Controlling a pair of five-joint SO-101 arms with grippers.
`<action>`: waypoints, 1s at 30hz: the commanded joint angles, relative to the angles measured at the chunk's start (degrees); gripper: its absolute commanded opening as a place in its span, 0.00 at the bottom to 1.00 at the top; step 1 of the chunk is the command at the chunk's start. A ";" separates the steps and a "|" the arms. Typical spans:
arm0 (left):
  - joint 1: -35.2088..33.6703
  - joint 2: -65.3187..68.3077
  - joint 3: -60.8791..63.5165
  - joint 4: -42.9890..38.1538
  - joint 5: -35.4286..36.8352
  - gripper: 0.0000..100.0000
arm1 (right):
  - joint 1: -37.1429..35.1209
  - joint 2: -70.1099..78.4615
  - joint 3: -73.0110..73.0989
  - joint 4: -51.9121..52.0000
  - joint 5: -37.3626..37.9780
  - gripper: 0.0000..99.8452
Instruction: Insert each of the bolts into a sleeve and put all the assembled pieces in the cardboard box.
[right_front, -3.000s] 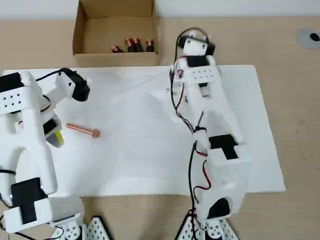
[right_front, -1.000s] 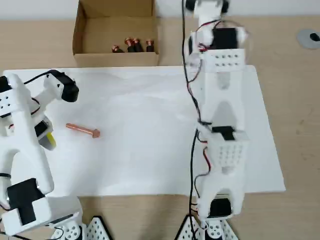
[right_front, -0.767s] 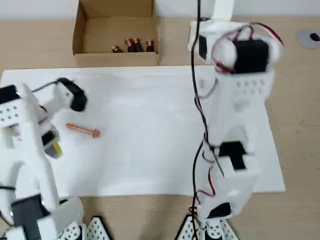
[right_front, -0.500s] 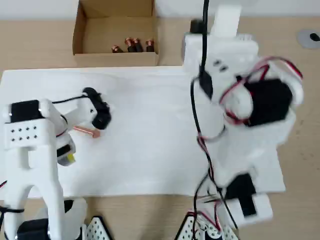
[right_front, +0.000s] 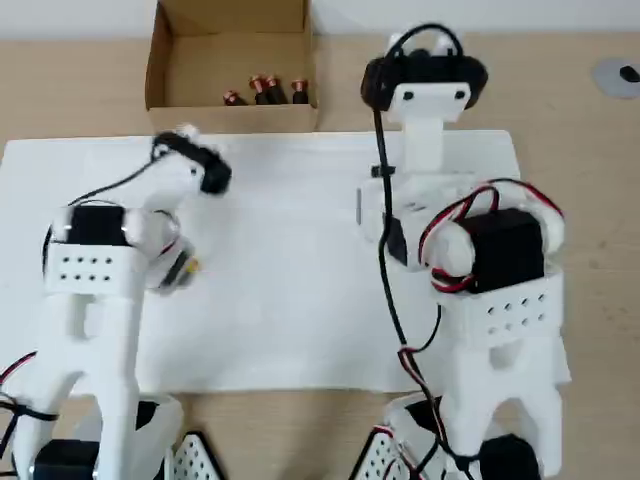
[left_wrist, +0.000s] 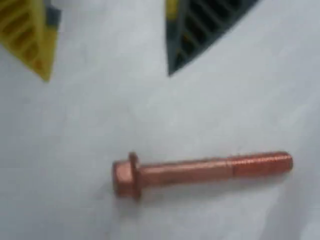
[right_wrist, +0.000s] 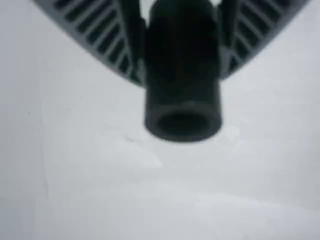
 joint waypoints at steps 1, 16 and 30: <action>1.85 -1.10 -0.18 -4.48 27.16 0.16 | -0.75 -4.00 3.65 -3.25 -0.53 0.01; -3.78 -0.75 10.64 -13.71 64.62 0.17 | -0.66 -7.16 8.75 -3.16 -0.26 0.01; -4.04 -0.75 22.24 -24.97 64.35 0.17 | -0.66 -7.16 8.75 -2.90 -0.18 0.01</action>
